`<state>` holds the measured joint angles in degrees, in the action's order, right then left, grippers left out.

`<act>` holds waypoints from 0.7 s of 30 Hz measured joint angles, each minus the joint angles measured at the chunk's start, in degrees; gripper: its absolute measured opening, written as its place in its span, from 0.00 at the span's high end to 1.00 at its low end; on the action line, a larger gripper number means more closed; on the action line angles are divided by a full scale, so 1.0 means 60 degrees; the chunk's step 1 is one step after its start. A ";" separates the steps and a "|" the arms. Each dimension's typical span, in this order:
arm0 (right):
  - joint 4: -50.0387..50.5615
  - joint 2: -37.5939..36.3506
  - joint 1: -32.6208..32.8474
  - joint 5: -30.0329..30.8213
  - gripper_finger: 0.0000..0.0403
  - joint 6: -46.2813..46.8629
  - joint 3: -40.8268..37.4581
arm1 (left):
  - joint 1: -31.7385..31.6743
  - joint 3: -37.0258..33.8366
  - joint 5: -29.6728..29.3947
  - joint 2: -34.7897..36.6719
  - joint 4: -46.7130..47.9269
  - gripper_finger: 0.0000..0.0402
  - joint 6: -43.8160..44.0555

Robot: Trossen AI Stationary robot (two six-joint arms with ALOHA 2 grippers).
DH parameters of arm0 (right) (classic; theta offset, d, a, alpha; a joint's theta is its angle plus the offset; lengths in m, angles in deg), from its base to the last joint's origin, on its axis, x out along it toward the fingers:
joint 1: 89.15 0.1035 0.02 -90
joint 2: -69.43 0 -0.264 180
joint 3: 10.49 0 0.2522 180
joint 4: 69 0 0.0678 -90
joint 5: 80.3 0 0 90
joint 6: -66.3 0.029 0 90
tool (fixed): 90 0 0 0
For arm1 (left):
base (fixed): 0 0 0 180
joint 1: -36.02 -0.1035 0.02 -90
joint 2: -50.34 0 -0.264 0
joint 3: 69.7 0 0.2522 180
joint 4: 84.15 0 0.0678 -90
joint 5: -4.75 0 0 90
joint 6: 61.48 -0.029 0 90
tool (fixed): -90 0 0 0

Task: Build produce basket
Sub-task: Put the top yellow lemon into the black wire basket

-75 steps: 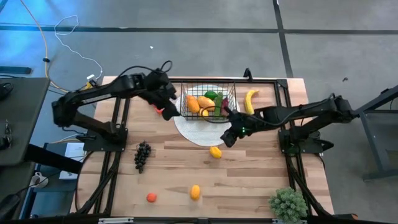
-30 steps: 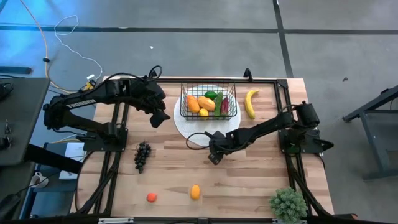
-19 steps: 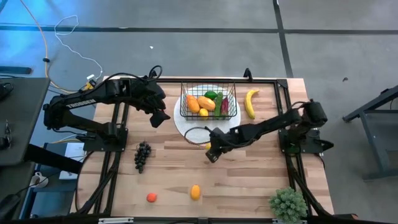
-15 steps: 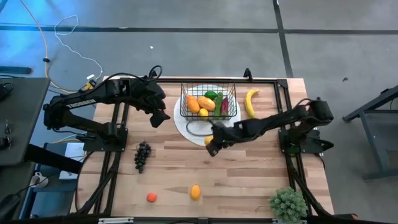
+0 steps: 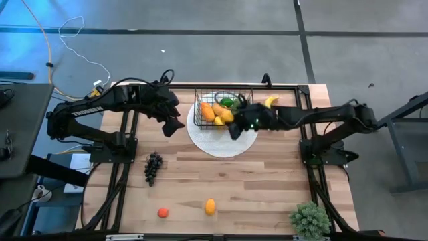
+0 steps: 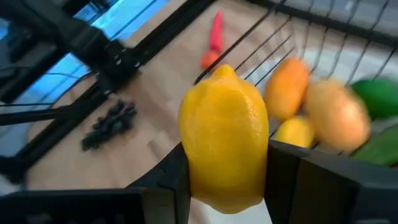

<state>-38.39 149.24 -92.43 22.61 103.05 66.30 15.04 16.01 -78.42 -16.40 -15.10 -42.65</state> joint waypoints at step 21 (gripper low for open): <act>0.0013 0.0941 -0.2576 -0.2727 0.71 -0.4736 0.0000 | 0.0000 0.0000 -0.1035 -0.0072 0.0459 0.29 0.2111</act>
<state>-38.31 154.89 -107.89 6.25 74.63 66.30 15.04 16.01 -84.63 -16.83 -12.34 -29.99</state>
